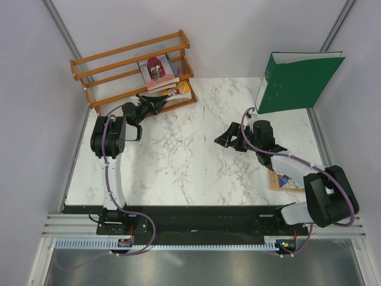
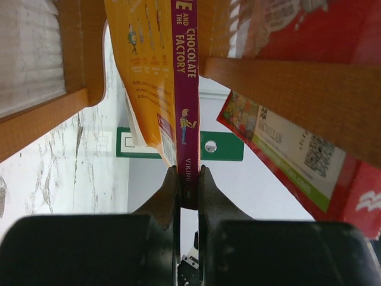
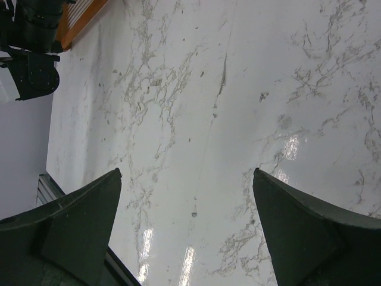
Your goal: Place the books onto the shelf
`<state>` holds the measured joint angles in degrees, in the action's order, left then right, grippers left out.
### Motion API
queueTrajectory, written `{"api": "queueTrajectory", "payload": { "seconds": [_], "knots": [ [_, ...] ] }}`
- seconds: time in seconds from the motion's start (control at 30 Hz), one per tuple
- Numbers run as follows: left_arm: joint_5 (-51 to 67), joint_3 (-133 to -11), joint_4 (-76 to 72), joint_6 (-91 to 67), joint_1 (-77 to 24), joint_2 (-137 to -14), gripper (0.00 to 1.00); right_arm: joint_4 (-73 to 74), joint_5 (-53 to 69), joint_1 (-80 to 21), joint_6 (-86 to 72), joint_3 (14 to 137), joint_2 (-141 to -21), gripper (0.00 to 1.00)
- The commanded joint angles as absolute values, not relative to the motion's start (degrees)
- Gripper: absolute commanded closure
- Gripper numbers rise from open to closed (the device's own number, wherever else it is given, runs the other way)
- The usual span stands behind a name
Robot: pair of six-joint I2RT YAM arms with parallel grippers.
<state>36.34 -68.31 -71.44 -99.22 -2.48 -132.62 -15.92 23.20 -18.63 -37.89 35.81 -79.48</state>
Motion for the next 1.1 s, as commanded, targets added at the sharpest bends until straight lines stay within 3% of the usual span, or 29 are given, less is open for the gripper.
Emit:
{"api": "queueTrajectory", "payload": {
  "seconds": [0.0, 0.2, 0.47, 0.6, 0.63, 0.7, 0.77, 0.87, 0.9, 1.0, 1.03, 1.07],
  "knots": [
    [34.4, -71.5, -69.2, -97.3, -3.0, -132.6, 0.98, -17.7, 23.8, -18.4, -37.5, 36.5, -79.5, 0.02],
    [35.2, -72.6, -64.1, -96.4, -3.3, -132.4, 0.85, -17.6, 24.1, -18.3, -37.5, 36.6, -79.5, 0.02],
    [34.0, -71.5, -60.3, -96.2, -3.4, -130.8, 0.60, -17.4, 24.2, -18.1, -37.4, 36.7, -79.3, 0.02],
    [33.0, -69.8, -58.5, -96.7, -3.4, -128.9, 0.55, -17.2, 24.2, -18.1, -37.4, 36.7, -79.1, 0.02],
    [32.5, -68.6, -58.2, -96.9, -3.4, -128.1, 0.46, -17.2, 24.2, -18.0, -37.4, 36.7, -79.1, 0.02],
    [31.4, -67.2, -57.7, -97.4, -3.4, -126.8, 0.44, -17.1, 24.3, -18.0, -37.4, 36.7, -79.1, 0.02],
    [30.3, -65.7, -56.1, -97.5, -3.3, -125.2, 0.34, -17.1, 24.4, -18.0, -37.4, 36.7, -78.9, 0.02],
    [30.3, -65.3, -53.6, -97.3, -3.3, -124.0, 0.33, -16.8, 24.3, -18.0, -37.3, 36.8, -78.6, 0.02],
    [30.5, -65.3, -53.1, -97.4, -3.3, -123.7, 0.19, -16.8, 24.2, -18.0, -37.3, 36.8, -78.5, 0.02],
    [30.8, -65.0, -49.6, -97.6, -3.3, -122.3, 0.18, -16.7, 24.3, -17.9, -37.3, 36.8, -78.4, 0.02],
    [31.0, -65.5, -47.7, -97.5, -3.3, -121.9, 0.00, -16.7, 24.3, -17.9, -37.3, 36.9, -78.4, 0.02],
    [32.1, -65.7, -45.5, -97.3, -3.3, -121.4, 0.00, -16.7, 24.3, -17.9, -37.4, 36.9, -78.3, 0.02]
  ]
}}
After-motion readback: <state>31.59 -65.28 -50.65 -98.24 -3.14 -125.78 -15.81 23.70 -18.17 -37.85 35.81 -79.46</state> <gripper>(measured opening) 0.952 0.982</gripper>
